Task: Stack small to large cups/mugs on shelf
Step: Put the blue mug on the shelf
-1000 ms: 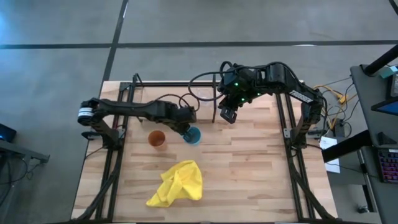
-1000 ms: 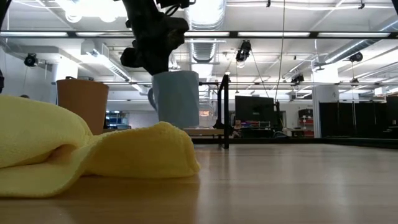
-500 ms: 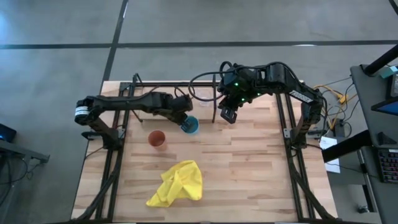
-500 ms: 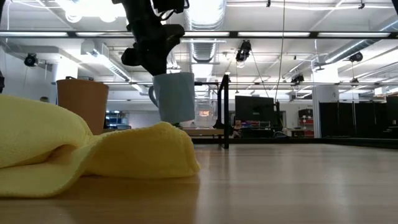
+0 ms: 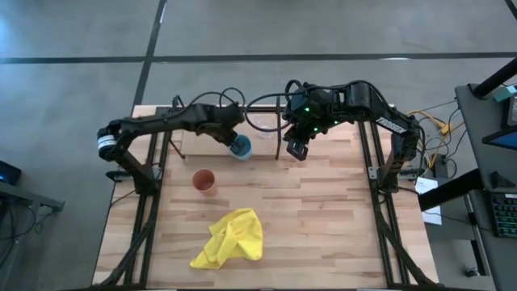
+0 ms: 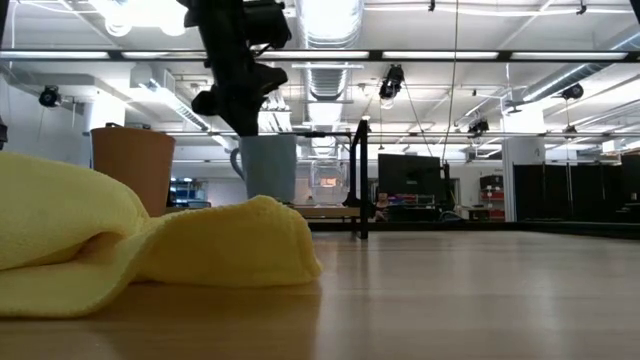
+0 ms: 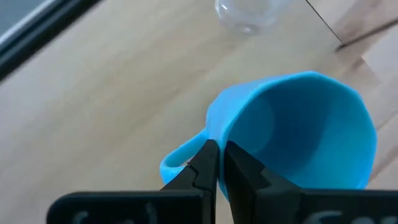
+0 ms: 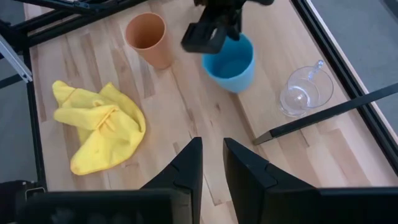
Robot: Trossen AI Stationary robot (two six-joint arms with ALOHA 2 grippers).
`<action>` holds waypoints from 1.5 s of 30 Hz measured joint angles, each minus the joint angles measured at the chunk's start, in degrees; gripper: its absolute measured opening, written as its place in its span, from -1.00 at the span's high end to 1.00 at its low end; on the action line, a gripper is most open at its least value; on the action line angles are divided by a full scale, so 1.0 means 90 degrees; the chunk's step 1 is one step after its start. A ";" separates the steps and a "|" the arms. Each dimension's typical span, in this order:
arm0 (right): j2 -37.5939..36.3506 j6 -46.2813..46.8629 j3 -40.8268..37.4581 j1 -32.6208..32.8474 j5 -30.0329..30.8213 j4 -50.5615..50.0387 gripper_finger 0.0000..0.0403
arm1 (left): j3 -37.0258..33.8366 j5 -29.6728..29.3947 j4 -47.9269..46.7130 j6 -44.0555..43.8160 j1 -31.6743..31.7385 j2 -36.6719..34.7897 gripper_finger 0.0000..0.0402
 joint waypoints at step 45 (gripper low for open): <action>0.0000 0.0004 0.0000 -0.0002 0.0002 0.0010 0.71 | -0.0111 0.0952 0.0572 0.2590 0.1443 0.0012 1.00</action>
